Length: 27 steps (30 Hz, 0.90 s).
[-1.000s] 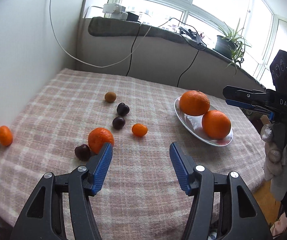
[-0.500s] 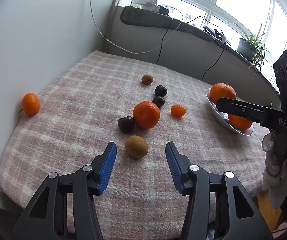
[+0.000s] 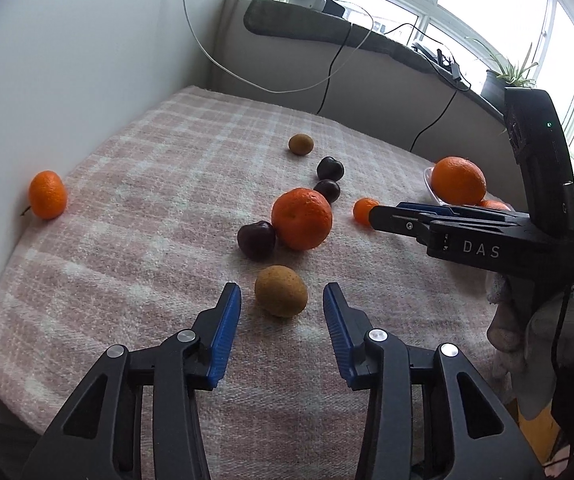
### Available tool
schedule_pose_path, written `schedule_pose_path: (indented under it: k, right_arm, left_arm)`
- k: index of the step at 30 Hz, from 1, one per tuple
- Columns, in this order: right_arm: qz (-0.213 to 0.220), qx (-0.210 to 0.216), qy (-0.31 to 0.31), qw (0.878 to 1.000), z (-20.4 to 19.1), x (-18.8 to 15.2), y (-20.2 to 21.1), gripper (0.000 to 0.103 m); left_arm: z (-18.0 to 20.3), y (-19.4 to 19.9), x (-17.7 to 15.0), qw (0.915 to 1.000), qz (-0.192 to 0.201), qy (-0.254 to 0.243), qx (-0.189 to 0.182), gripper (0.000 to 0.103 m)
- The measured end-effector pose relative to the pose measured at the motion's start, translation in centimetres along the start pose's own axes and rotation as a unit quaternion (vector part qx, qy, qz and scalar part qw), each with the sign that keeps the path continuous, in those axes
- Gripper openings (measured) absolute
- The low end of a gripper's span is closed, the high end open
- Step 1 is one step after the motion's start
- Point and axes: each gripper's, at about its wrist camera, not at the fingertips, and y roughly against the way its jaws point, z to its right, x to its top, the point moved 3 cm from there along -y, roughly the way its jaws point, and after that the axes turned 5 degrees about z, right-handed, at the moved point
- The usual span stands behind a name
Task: Organize fruits
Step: 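Move the right tool to the small tangerine near the plums, then close the right tool on the small tangerine and lift it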
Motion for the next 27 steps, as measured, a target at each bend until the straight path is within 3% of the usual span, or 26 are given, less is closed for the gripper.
schedule_pose_path:
  k: [5, 10, 12, 27]
  right_arm:
    - [-0.004, -0.003, 0.001, 1.0, 0.2, 0.1, -0.9, 0.04]
    - [-0.012, -0.003, 0.012, 1.0, -0.1, 0.2, -1.7, 0.031]
    - [-0.015, -0.003, 0.013, 1.0, -0.2, 0.1, -2.0, 0.026]
    - [-0.004, -0.003, 0.016, 1.0, -0.3, 0.3, -1.6, 0.024]
  left_arm:
    - [-0.4, -0.4, 0.0, 1.0, -0.003, 0.002, 0.003, 0.037]
    - [-0.5, -0.5, 0.0, 1.0, -0.002, 0.002, 0.002, 0.035]
    - [-0.4, -0.6, 0.1, 1.0, -0.001, 0.0, -0.001, 0.03]
    - [-0.5, -0.8, 0.3, 1.0, 0.005, 0.006, -0.004, 0.027]
